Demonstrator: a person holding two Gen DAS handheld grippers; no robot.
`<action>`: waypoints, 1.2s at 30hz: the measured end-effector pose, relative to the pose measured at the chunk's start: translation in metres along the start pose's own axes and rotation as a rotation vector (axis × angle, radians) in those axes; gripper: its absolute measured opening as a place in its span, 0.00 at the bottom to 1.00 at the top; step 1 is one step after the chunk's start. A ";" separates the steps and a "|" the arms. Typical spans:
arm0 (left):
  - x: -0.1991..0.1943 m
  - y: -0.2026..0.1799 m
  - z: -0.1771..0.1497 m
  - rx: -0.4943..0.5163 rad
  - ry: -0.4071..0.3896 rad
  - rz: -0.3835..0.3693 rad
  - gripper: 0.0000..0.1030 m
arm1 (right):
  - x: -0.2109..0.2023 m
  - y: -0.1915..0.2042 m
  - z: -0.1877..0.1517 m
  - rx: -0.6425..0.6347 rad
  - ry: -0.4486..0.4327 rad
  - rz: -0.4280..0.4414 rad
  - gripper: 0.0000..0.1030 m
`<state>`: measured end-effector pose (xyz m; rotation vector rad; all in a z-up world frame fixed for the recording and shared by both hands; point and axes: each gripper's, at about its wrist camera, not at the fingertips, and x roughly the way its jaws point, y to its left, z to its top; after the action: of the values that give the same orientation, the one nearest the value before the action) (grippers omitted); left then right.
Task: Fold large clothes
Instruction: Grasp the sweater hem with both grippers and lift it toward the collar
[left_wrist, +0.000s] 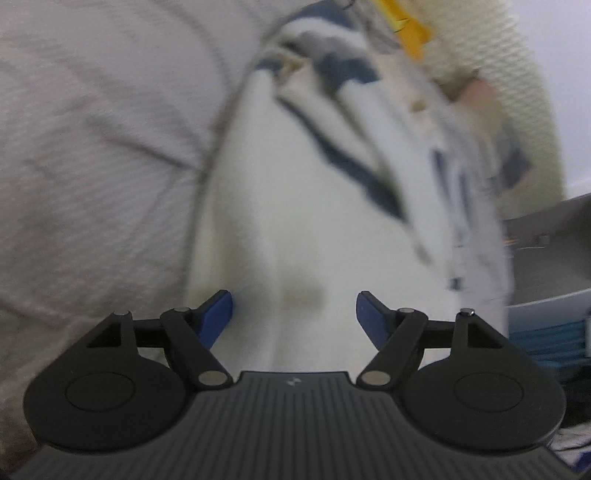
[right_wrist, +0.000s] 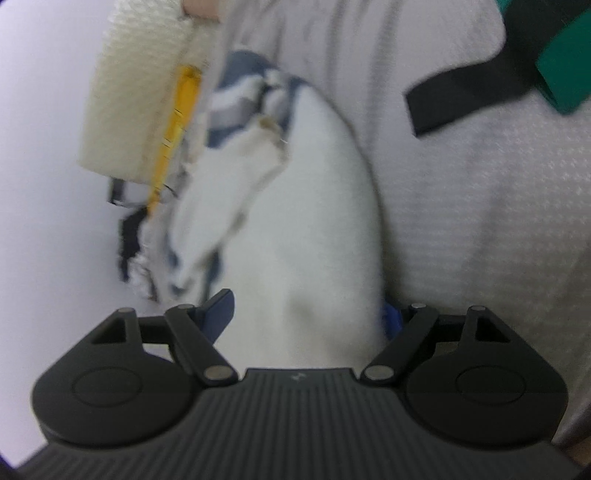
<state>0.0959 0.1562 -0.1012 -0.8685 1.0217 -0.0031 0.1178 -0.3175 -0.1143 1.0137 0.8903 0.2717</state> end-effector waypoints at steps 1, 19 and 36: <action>0.001 0.000 -0.001 -0.007 -0.004 0.028 0.75 | 0.003 -0.002 -0.001 0.004 0.010 -0.028 0.71; -0.013 -0.008 -0.021 0.047 0.015 0.114 0.17 | 0.003 -0.006 -0.019 -0.025 0.058 -0.061 0.20; -0.168 -0.038 -0.037 0.000 -0.200 -0.250 0.10 | -0.122 0.082 -0.011 -0.171 -0.096 0.255 0.15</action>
<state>-0.0101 0.1717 0.0391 -0.9719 0.7227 -0.1253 0.0482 -0.3382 0.0143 0.9725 0.6388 0.5015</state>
